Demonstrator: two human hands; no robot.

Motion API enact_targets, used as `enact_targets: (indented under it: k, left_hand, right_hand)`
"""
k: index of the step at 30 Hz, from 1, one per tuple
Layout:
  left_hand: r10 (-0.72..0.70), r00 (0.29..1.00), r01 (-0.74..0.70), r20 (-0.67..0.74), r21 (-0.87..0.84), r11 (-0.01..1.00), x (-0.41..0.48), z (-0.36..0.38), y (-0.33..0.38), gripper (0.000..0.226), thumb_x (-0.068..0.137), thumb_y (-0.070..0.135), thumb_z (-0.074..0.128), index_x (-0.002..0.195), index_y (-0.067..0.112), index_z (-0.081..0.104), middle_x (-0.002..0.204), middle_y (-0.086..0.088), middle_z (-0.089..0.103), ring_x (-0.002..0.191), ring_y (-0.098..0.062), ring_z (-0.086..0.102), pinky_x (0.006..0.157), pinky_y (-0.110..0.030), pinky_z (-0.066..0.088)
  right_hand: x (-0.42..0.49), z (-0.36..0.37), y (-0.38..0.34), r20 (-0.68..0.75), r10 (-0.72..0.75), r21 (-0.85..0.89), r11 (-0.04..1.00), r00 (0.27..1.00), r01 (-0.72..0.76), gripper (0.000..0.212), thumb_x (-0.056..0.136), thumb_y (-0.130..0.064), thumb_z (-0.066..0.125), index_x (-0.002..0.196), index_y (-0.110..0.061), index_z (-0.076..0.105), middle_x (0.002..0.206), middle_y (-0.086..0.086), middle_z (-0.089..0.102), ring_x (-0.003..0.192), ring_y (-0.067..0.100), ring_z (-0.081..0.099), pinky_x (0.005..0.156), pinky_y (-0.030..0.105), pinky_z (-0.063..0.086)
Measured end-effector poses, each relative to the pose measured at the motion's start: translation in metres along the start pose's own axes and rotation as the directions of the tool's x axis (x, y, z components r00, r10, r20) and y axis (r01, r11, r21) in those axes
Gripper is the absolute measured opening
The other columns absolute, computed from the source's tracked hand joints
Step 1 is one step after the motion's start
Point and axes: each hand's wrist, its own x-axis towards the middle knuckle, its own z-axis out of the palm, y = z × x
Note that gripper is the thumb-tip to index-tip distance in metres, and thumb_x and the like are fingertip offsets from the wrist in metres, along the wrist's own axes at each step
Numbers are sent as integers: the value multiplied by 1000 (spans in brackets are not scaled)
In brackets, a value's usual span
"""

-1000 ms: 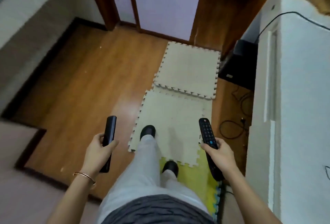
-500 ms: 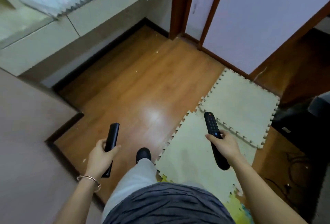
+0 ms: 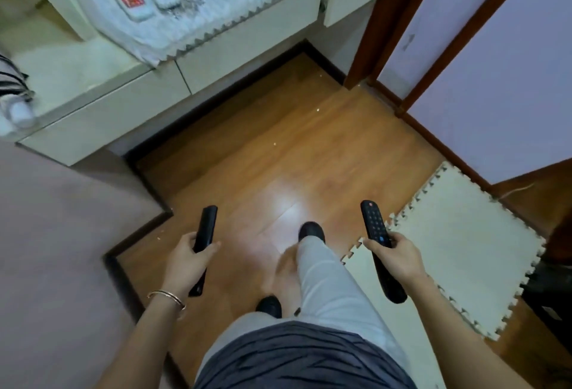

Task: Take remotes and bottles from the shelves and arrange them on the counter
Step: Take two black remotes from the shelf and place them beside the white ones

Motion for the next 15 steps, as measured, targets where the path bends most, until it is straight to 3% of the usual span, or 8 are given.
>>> enact_targets:
  k: [4,8,11,15]
  left_hand:
    - [-68,998,68,-3,5,998,57,11,41,50,84,29,64,126,7,49,99,-8,58,76,-20,53,57,-29,37]
    - [-101,994,101,-44,0,995,100,19,106,49,84,30,64,125,8,50,97,-9,61,75,-23,56,58,-30,39]
    - [-47,995,46,-91,-16,999,125,15,159,51,84,32,64,127,10,48,100,-4,56,80,-21,54,62,-29,40]
    - [-78,985,69,-152,-64,996,158,-1,201,52,84,30,64,128,8,47,105,-6,57,88,-23,54,72,-31,40]
  right_hand:
    - [71,-14,-22,26,87,-98,992,996,-84,34,81,-30,68,105,-6,61,87,13,63,78,28,56,57,30,37]
    - [148,-42,-76,113,116,-172,980,987,-96,30,81,-27,67,99,-3,61,69,7,57,71,27,54,52,28,36]
    - [196,-52,-141,153,58,-219,975,987,-24,27,81,-29,67,96,-7,59,71,8,59,72,28,57,54,28,37]
    - [245,-50,-232,198,-99,-231,962,975,145,21,83,-29,64,91,-10,60,66,4,57,58,17,52,49,26,35]
